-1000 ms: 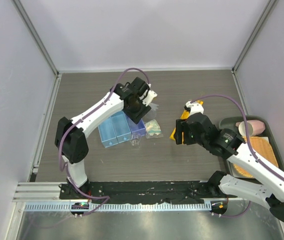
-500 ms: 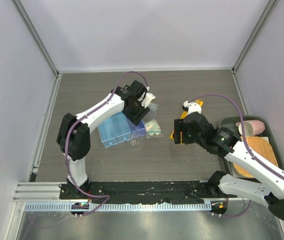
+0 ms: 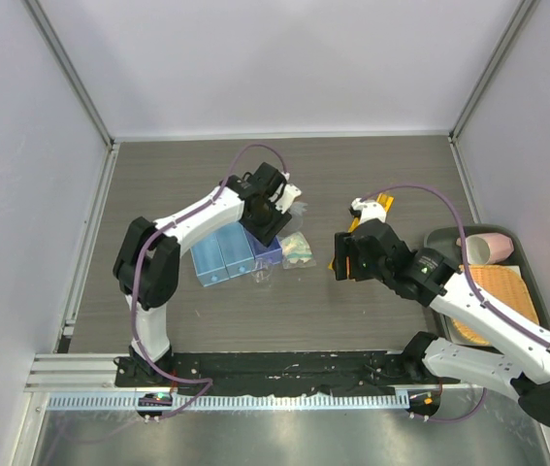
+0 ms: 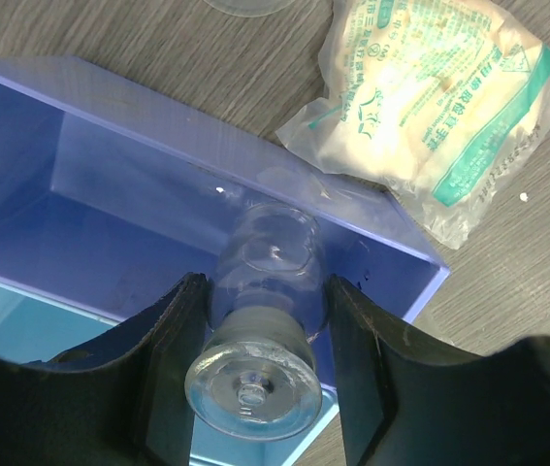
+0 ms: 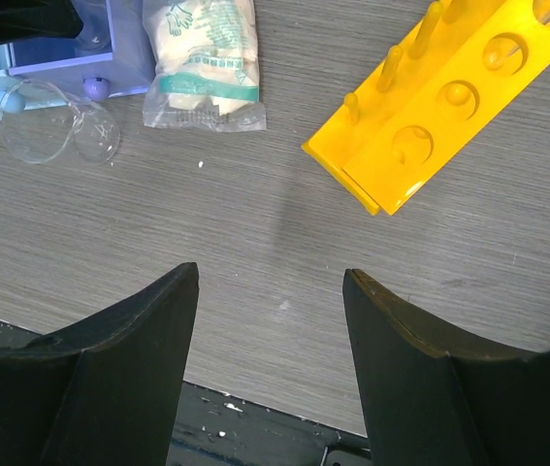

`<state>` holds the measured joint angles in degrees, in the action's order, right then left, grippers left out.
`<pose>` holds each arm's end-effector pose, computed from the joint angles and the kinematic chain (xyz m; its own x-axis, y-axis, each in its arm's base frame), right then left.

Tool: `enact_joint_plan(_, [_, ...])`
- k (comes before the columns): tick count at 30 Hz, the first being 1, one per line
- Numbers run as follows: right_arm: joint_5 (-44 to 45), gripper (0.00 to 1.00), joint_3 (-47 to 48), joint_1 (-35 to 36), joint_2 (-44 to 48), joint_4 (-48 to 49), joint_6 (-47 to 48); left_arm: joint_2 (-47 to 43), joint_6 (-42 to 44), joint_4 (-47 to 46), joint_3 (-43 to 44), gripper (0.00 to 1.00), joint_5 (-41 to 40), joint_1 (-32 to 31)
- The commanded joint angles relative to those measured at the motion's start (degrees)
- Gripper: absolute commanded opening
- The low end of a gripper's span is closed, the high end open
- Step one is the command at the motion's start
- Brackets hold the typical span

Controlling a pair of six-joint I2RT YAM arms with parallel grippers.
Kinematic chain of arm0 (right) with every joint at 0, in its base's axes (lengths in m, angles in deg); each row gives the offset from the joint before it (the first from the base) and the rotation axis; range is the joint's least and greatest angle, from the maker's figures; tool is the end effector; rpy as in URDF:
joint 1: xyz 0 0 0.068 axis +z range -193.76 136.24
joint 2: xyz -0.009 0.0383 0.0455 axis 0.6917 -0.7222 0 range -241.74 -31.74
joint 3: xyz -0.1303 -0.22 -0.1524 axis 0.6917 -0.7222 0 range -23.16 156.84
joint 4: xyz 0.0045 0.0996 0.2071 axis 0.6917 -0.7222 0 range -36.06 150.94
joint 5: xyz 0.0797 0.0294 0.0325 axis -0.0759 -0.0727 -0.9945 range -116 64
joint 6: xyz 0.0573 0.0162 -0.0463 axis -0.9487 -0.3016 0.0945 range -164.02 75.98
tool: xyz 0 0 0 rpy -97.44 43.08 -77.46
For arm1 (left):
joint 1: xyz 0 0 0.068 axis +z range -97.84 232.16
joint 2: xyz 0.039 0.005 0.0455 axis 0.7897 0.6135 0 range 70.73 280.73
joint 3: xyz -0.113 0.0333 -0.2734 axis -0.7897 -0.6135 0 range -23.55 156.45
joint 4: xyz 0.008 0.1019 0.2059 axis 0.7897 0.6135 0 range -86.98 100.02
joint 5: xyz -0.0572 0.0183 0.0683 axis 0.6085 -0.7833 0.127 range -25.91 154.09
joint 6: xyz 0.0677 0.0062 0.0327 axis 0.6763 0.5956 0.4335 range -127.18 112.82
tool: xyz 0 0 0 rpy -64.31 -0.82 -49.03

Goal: Organize the chemistry lab equipment

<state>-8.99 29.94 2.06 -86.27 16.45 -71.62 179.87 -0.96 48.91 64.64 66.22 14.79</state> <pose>0.1235 0.1004 0.3072 -0.6956 -0.0803 -0.7139 -0.2503 0.9586 0.1361 0.3066 -0.2371 0.2411 -0.6594 0.6399 -0.3945 0.6937 0.7202 0.0087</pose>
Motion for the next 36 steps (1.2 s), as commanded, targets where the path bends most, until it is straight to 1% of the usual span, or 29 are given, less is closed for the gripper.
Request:
enact_joint_plan(1, [0.4, 0.67, -0.5, 0.2, 0.5, 2.6, -0.7, 0.8, -1.3, -2.8, -0.7, 0.18, -0.3, 0.1])
enact_joint_plan(10, [0.7, 0.67, -1.2, 0.3, 1.5, 2.6, -0.6, 2.4, -1.7, -2.6, -1.1, 0.32, -0.3, 0.0])
enact_joint_plan(11, [0.7, 0.67, -1.2, 0.3, 1.4, 2.7, -0.6, 2.5, -1.7, -2.6, -1.0, 0.36, -0.3, 0.0])
enact_joint_plan(14, [0.7, 0.67, -1.3, 0.3, 1.6, 2.7, -0.5, 2.5, -1.7, -2.7, -1.0, 0.41, -0.4, -0.1])
enact_joint_plan(19, [0.8, 0.67, -1.4, 0.3, 1.4, 2.8, -0.6, 2.1, -1.4, -2.3, -0.5, 0.45, -0.1, -0.2])
enact_joint_plan(22, [0.8, 0.67, -1.4, 0.3, 1.6, 2.7, -0.5, 2.4, -0.9, -0.9, 0.8, 0.49, 0.8, -0.2])
enact_joint_plan(28, [0.9, 0.67, -1.4, 0.3, 1.7, 2.7, -0.5, 3.0, -0.1, 2.5, 3.8, 0.59, 2.7, -0.2])
enact_joint_plan(32, [1.2, 0.67, -1.3, 0.3, 2.1, 2.7, -0.4, 3.4, 0.0, 3.7, 4.9, 0.66, 2.2, -0.2])
enact_joint_plan(36, [1.2, 0.67, -1.5, 0.3, 2.3, 2.6, -0.3, 3.7, 0.2, 4.6, 6.1, 0.67, 2.3, -0.2])
